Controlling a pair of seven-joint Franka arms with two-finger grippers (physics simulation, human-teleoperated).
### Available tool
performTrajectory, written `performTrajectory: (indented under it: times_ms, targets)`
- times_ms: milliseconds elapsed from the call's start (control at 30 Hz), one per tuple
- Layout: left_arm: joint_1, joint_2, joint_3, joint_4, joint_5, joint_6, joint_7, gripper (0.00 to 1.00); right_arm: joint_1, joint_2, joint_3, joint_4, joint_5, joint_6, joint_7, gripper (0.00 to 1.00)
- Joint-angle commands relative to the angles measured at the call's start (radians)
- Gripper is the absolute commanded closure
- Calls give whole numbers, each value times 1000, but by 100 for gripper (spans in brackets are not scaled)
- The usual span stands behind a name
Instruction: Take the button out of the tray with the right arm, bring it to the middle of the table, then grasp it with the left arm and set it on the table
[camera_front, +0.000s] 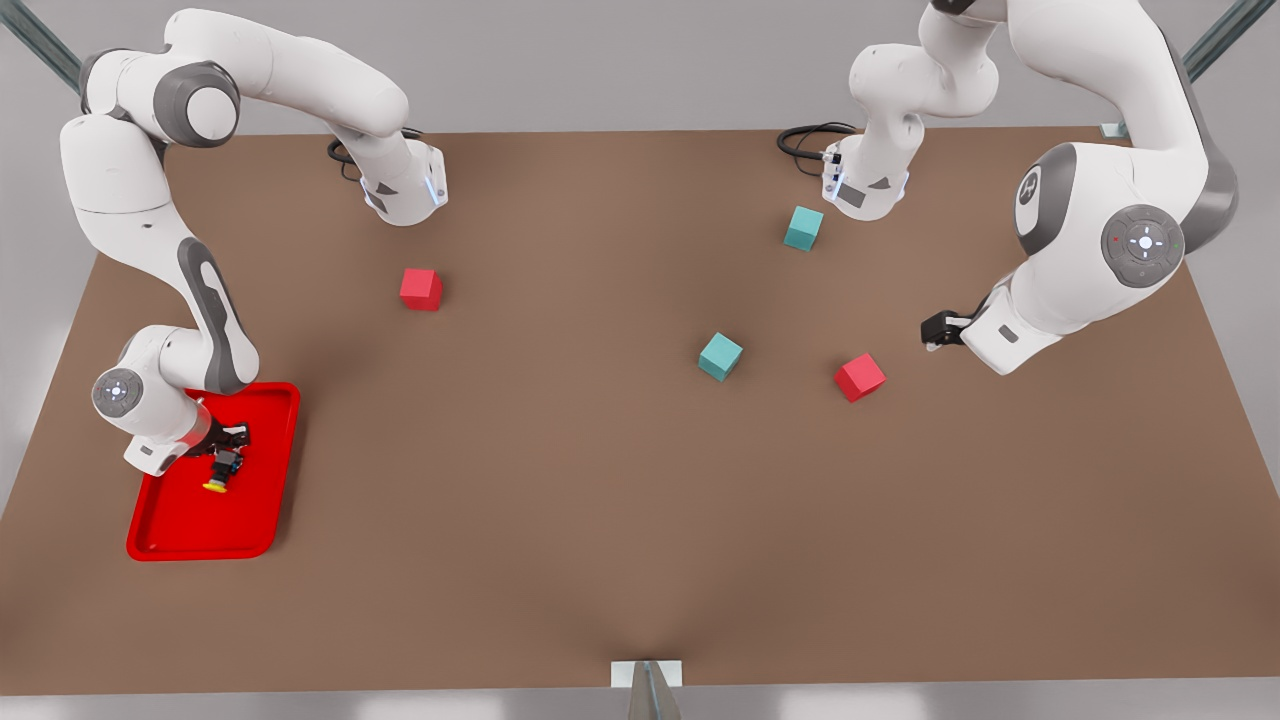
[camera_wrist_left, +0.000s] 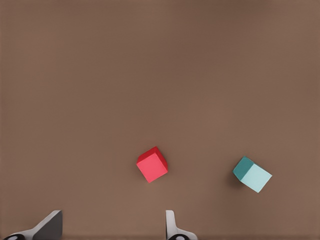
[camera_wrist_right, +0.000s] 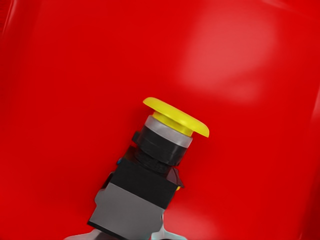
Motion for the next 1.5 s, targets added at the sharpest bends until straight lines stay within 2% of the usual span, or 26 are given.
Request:
performTrajectory:
  times_ms: [0,67,100,133,167,200,267,300,333,367,400,467,500,567,700,900,1133,1200,1467]
  targets:
    - [-1,-1,0,0,1,-1,0,0,2,-1,1,0,3,-4,-18,58]
    - [0,-1,0,0,1,1,0,0,5,-2,1,0,14,-14,-6,55]
    - [-1,-1,0,0,1,-1,-1,0,10,-2,1,2,41,-16,-4,47]
    - [-1,-1,0,0,1,1,-1,0,14,-4,1,3,47,-20,17,13]
    - [-1,-1,0,0,1,1,-1,0,13,-5,2,3,47,-36,17,0]
    - [-6,-1,0,0,1,-1,-4,0,-10,-13,74,20,58,-102,17,0]
    - [-6,-1,0,0,1,-1,-4,0,-139,-87,330,130,69,-387,59,0]
    - [-6,-1,0,0,1,-1,-4,0,-148,-87,426,261,69,-559,66,0]
    - [-6,-1,0,0,1,1,-4,0,-128,-87,475,353,69,-666,68,0]
    - [-6,-1,0,0,1,1,-4,0,-122,-87,492,359,69,-668,71,0]
    - [-6,-1,0,0,1,1,-4,0,-81,-87,489,371,61,-660,131,0]
    - [-6,0,0,0,1,-1,-4,0,25,-87,427,439,57,-657,286,0]
    - [-6,0,0,0,1,1,-4,0,19,-81,424,450,55,-657,356,0]
    - [-6,0,0,0,1,1,-4,0,2,-42,358,450,53,-631,343,0]
    - [-6,0,0,0,1,1,-4,0,59,-24,271,462,60,-565,366,0]
    - [-6,7,0,0,1,1,-4,0,74,19,222,493,52,-541,421,0]
    - [-6,13,0,0,1,5,-1,0,102,179,194,666,50,-541,387,0]
    - [-6,14,0,0,1,5,-1,0,151,208,127,710,53,-541,373,0]
    - [-20,20,0,0,1,7,-3,0,128,225,121,623,64,-461,379,0]
